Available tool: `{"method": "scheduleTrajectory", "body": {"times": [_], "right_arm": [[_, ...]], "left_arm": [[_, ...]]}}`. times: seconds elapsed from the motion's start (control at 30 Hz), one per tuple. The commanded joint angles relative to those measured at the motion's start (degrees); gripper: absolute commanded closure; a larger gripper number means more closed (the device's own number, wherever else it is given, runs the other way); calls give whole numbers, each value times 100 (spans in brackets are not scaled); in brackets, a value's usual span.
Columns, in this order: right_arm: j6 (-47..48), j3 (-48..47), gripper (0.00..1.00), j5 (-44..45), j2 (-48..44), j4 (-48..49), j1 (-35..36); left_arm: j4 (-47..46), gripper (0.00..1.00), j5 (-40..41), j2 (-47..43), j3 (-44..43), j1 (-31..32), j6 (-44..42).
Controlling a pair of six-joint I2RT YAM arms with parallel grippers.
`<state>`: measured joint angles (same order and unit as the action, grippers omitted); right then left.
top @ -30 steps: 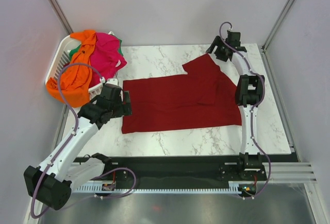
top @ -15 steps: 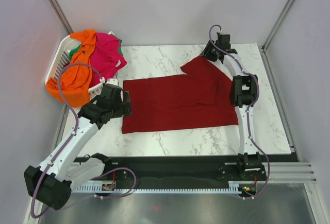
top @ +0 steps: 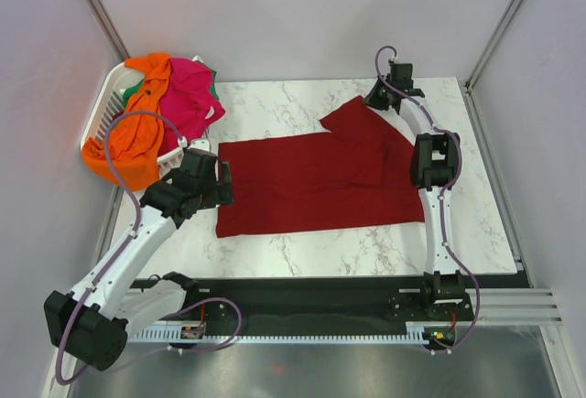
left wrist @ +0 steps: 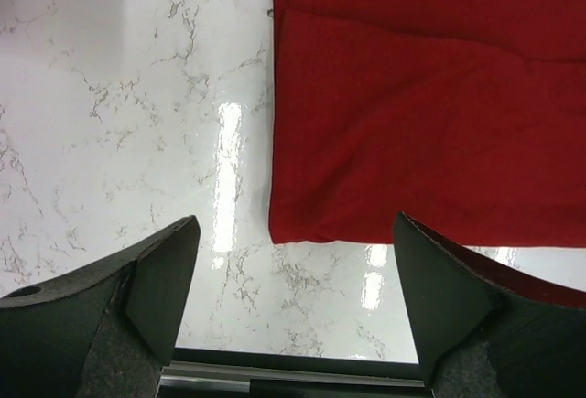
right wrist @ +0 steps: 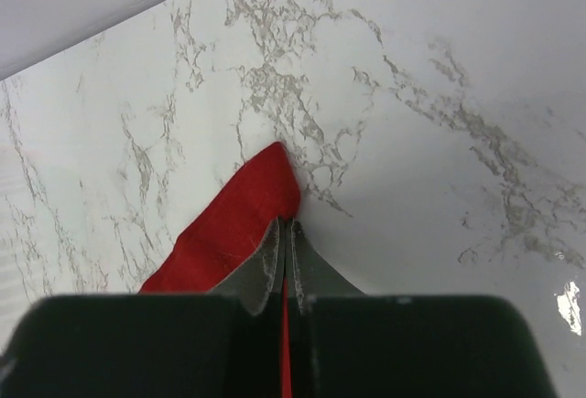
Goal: Fold and stack the t-shirts
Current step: Fold the tshirt
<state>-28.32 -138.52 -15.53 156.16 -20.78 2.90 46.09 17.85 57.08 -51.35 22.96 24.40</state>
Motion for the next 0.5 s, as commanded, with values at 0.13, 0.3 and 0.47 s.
{"method": "scheduleTrajectory", "body": {"times": [0.13, 0.3, 0.47], "right_arm": [[502, 1272, 100, 39, -1498, -217, 18], [433, 2671, 100, 314, -2660, 21, -272], [476, 2909, 100, 217, -2792, 56, -641]], "left_arm": [[-398, 9, 203, 1347, -919, -28, -32], [-574, 11, 175, 3105, -2412, -28, -278], [-680, 12, 202, 4634, -4018, -125, -603]]}}
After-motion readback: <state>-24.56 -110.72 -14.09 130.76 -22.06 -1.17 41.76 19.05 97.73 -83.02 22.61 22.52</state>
